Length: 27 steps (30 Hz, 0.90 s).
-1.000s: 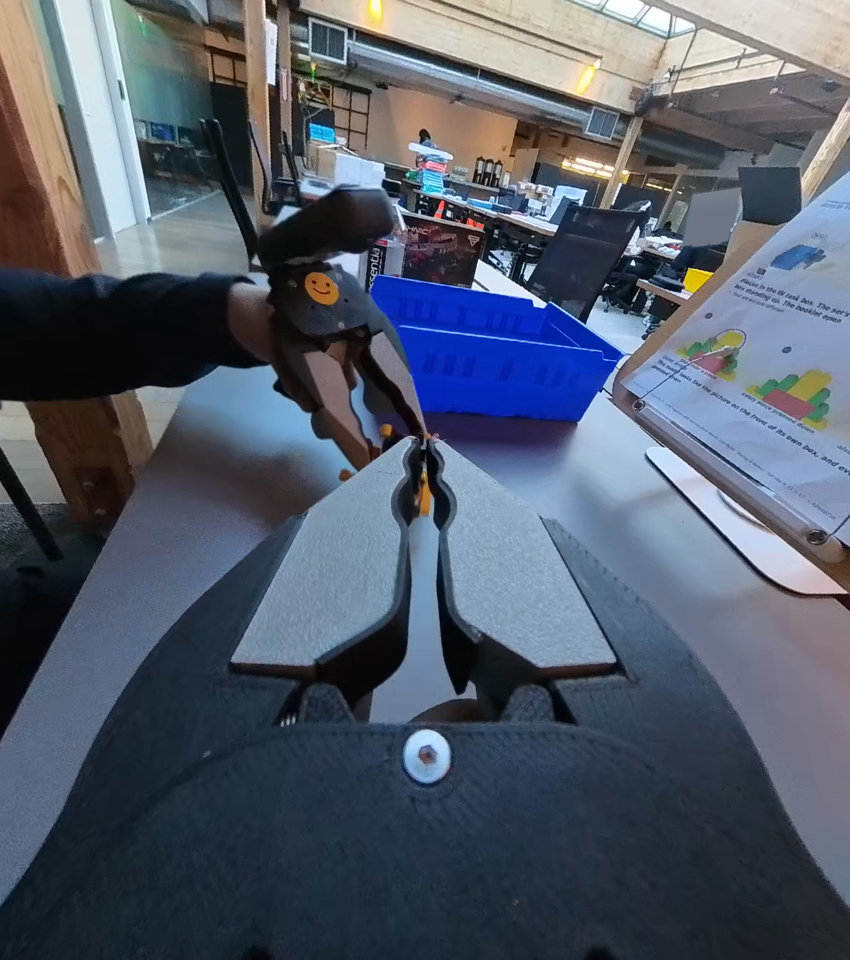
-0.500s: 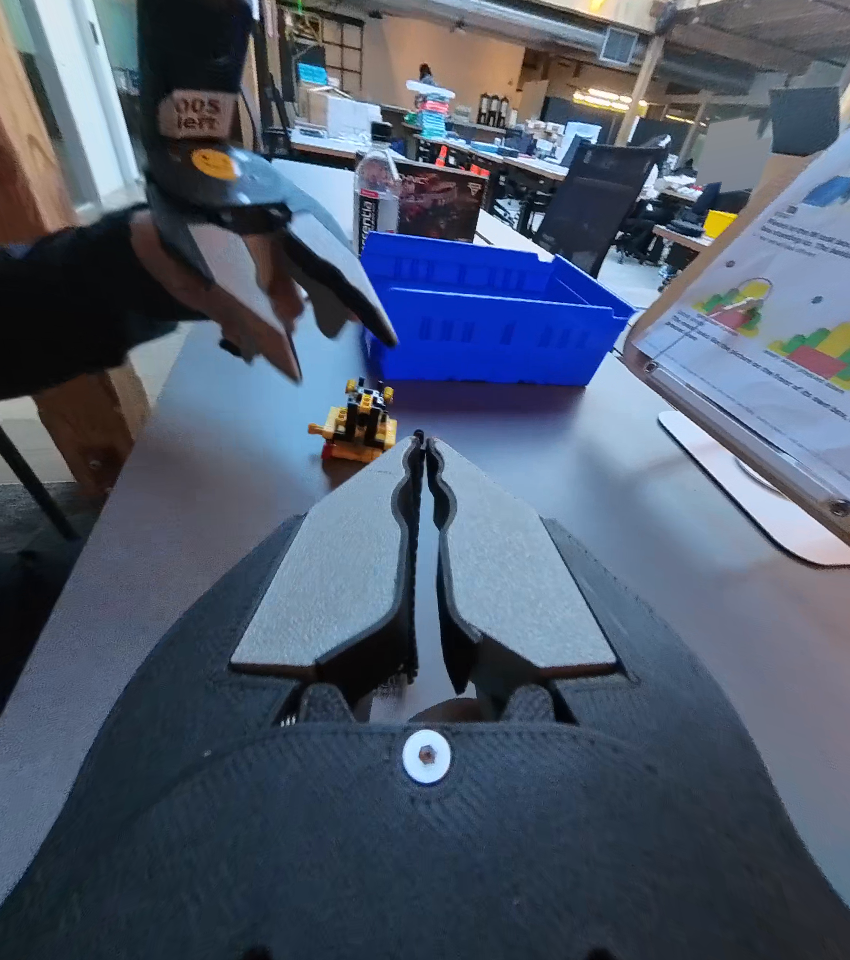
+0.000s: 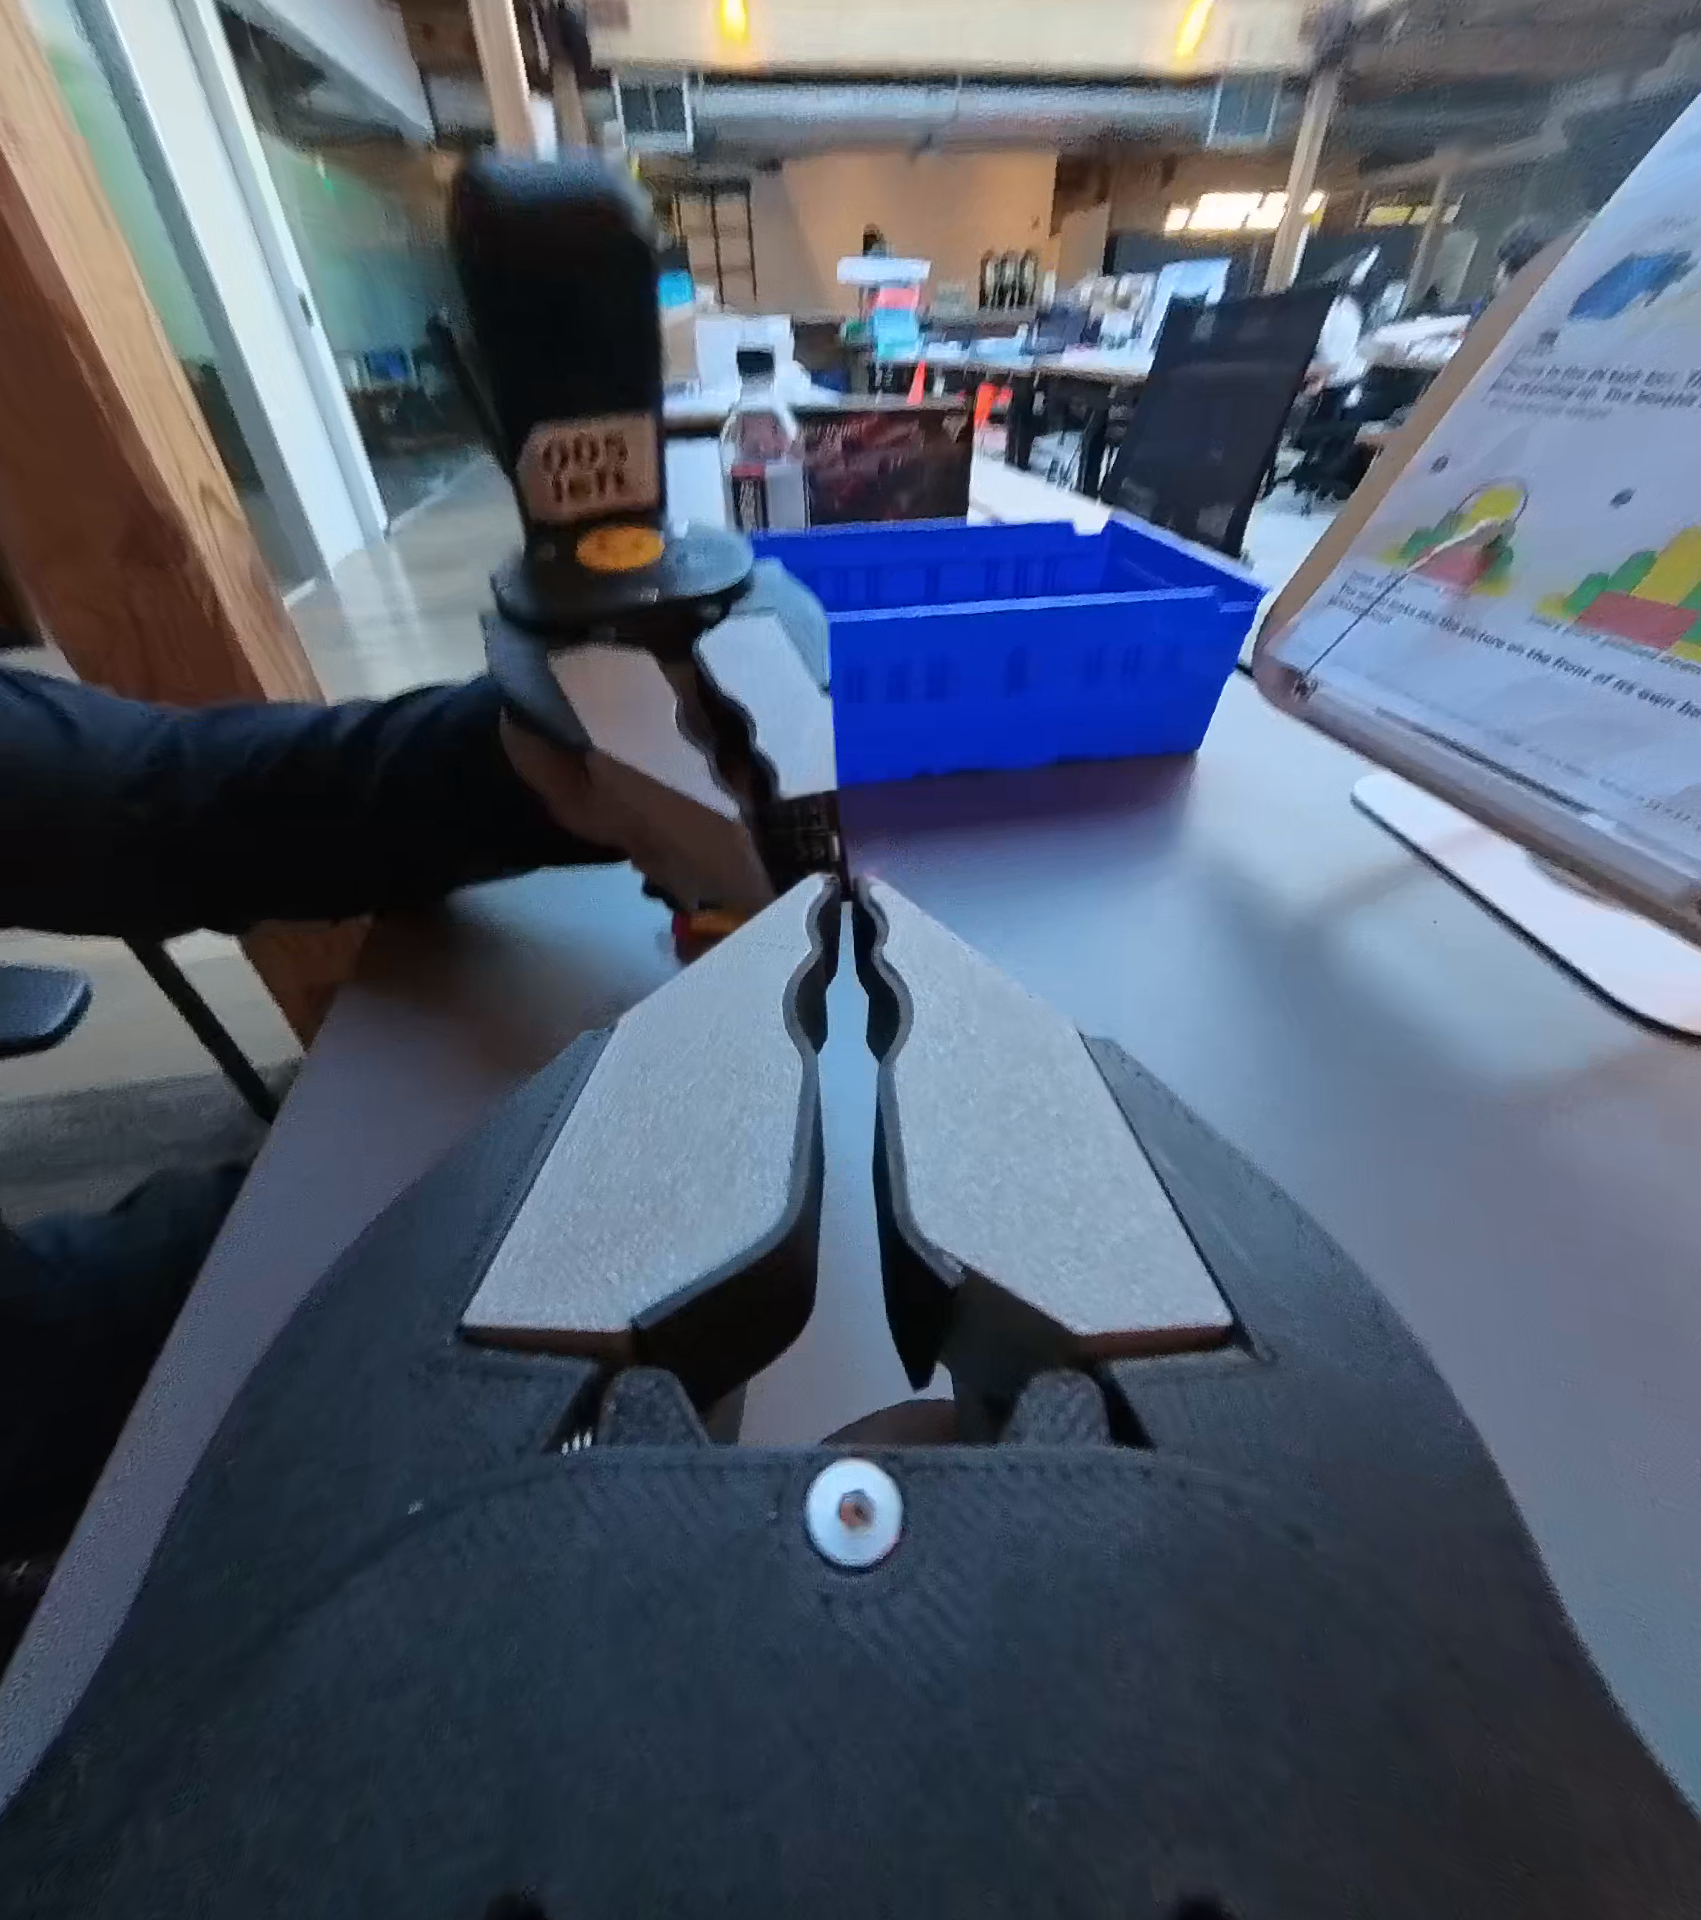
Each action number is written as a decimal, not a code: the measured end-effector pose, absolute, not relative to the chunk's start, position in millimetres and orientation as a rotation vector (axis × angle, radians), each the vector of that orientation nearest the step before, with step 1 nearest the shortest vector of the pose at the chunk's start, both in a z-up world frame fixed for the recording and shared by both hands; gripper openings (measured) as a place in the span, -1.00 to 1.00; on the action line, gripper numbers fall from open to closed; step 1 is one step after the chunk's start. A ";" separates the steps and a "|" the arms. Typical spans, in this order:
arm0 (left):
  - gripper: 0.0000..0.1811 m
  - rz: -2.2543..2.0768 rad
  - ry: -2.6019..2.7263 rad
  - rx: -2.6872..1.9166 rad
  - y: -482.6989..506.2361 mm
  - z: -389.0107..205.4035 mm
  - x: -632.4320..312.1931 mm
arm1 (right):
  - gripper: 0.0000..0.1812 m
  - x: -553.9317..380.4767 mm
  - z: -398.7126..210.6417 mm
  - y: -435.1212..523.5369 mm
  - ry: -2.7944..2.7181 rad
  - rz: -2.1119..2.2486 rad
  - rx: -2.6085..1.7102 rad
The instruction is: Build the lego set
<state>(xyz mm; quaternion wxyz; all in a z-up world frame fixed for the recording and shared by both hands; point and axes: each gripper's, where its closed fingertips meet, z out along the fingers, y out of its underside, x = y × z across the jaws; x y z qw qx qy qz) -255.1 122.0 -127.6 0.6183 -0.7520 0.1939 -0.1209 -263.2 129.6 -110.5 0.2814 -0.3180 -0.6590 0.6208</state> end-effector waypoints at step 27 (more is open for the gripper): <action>-0.95 -0.088 0.454 -1.808 124.2 -151.1 -251.6 | -1.00 -264.0 -130.8 108.3 -1.908 1.715 -0.902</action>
